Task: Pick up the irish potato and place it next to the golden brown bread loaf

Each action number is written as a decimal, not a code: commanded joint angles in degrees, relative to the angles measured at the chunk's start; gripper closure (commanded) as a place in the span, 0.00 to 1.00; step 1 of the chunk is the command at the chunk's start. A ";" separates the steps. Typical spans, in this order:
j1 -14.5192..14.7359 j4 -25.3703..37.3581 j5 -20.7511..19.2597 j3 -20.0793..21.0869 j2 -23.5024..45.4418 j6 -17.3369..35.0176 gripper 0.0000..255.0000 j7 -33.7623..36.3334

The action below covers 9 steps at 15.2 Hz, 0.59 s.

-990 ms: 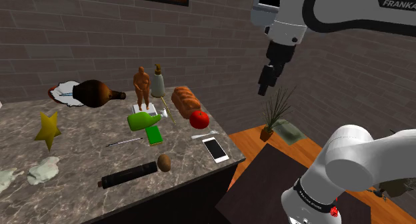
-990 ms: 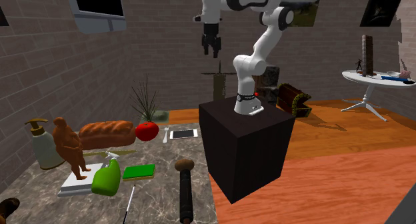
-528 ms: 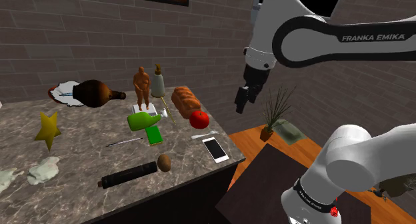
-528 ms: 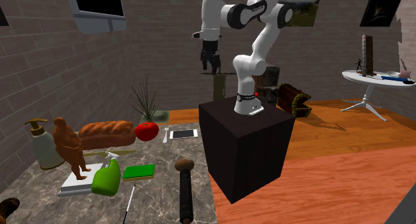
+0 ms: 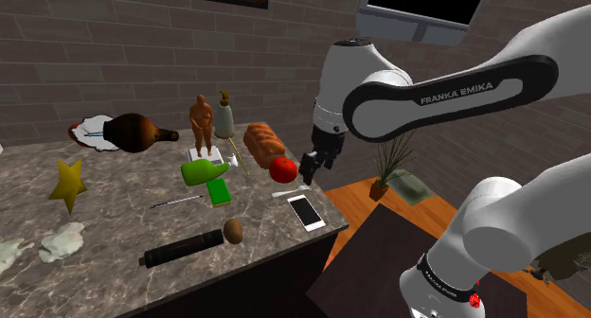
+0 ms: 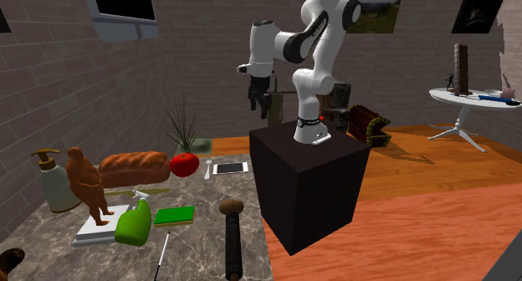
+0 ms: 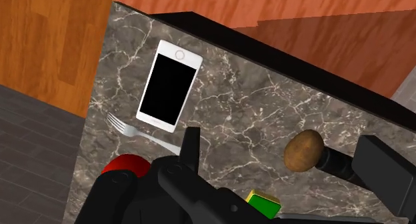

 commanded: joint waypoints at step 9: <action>-3.27 4.55 -10.66 8.48 23.17 18.95 0.00 16.35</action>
